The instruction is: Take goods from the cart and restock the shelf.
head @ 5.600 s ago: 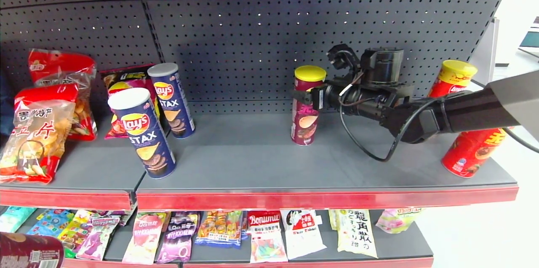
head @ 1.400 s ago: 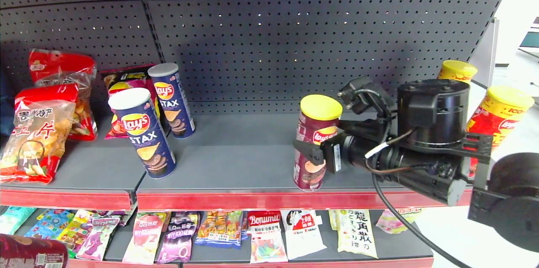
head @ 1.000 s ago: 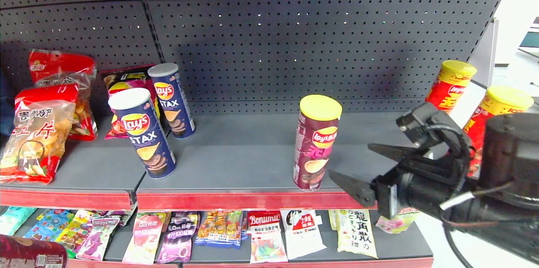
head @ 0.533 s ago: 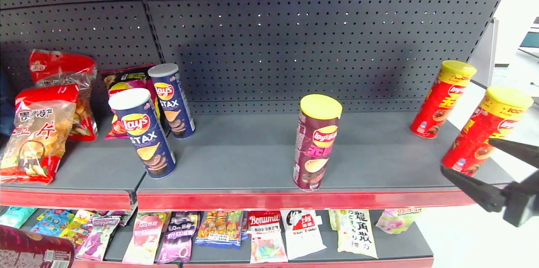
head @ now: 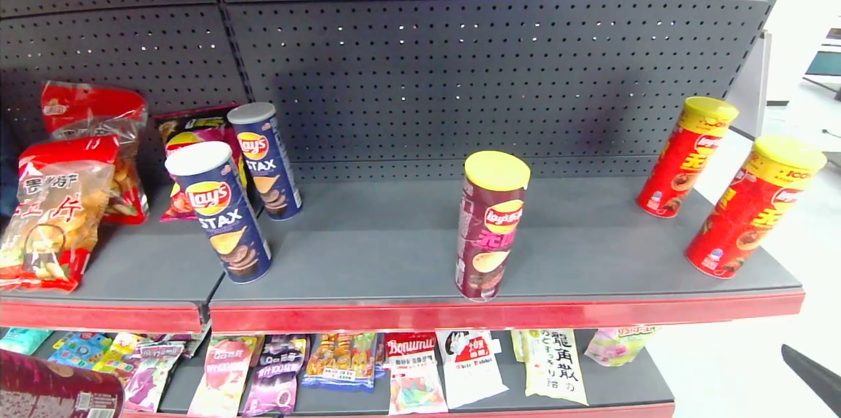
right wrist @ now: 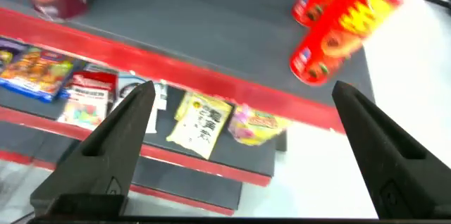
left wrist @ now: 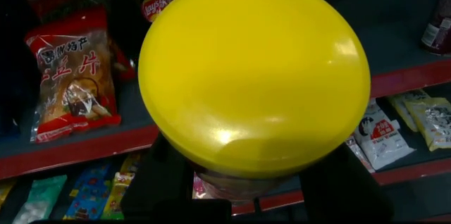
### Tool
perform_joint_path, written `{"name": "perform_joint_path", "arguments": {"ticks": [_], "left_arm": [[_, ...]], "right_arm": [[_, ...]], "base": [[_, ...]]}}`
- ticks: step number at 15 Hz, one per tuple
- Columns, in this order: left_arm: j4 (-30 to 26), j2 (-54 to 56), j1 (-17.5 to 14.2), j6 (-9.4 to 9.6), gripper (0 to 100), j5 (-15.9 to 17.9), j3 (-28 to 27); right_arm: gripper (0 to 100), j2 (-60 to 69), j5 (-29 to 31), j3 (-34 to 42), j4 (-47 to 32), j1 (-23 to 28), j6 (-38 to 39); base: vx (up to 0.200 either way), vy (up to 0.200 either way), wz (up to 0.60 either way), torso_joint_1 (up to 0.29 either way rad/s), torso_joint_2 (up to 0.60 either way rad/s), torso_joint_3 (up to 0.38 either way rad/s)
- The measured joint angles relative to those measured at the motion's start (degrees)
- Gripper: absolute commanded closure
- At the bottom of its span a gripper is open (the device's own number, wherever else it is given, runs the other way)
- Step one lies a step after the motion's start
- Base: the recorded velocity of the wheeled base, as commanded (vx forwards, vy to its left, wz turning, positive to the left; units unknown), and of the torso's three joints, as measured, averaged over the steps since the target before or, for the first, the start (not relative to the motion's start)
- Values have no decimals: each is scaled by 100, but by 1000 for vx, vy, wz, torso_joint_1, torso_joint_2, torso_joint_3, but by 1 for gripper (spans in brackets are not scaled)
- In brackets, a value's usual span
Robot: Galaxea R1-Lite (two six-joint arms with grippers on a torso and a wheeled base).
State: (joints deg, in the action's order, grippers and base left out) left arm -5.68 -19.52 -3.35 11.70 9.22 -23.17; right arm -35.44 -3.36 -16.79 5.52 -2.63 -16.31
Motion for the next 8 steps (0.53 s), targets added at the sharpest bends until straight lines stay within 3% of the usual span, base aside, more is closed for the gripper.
{"name": "perform_joint_path", "arguments": {"ticks": [3,8], "left_arm": [[5,-16,-4,-2,100,39,6],[5,-32,-2,-11,100,39,-28]], "right_arm": [[0,330,24,144,-6,5,-29],[0,510,22,199,-5,5,-22]], "base": [[0,0,-600,11,4,5],[0,0,0,0,0,0]]}}
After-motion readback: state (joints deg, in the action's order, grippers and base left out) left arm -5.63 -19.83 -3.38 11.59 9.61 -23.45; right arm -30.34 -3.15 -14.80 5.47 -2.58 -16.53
